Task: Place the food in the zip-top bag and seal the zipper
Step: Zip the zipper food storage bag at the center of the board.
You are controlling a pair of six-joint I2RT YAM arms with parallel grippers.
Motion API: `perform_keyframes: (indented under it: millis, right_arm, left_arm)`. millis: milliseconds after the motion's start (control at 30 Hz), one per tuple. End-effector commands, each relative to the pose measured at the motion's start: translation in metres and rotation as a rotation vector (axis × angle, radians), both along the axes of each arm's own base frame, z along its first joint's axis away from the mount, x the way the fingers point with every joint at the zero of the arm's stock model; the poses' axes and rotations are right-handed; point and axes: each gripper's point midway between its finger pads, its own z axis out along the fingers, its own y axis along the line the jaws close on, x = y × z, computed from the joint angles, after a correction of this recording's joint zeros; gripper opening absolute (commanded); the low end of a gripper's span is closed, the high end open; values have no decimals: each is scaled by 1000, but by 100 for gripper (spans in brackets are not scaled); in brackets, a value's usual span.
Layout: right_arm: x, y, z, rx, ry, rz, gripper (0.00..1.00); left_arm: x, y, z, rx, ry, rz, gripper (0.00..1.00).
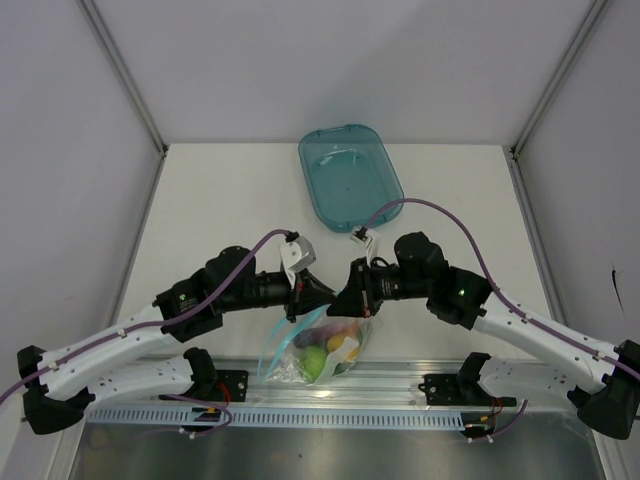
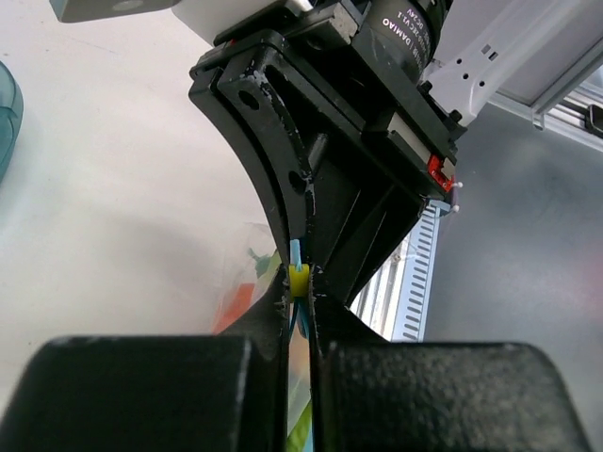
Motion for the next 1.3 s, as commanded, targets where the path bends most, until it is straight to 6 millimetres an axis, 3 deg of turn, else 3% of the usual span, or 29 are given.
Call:
perform_keyframes:
  millis: [0, 433, 667, 733, 800, 867, 933, 1267]
  right_arm:
    - [-2, 0, 25, 56, -69, 5, 0]
    - [-2, -12, 42, 224, -138, -63, 0]
    - [-9, -10, 38, 215, -175, -20, 0]
    - [-15, -12, 27, 171, -211, 35, 0]
    - [-22, -16, 20, 130, -215, 93, 7]
    - [-25, -17, 14, 100, -247, 134, 23]
    - [-25, -19, 5, 58, -250, 155, 30]
    - [-14, -24, 4, -15, -318, 206, 31]
  left_arm:
    - [5, 4, 8, -2, -27, 33, 1]
    - [-16, 1, -9, 34, 64, -76, 1]
    - [-31, -7, -3, 15, 99, -178, 1]
    - [-33, -7, 1, -1, 108, -197, 0]
    - [-38, -7, 5, -18, 116, -235, 0]
    - [-39, -6, 8, -31, 128, -256, 1]
    - [-43, -5, 9, -42, 142, -291, 1]
    - [-49, -4, 8, -50, 163, -332, 1]
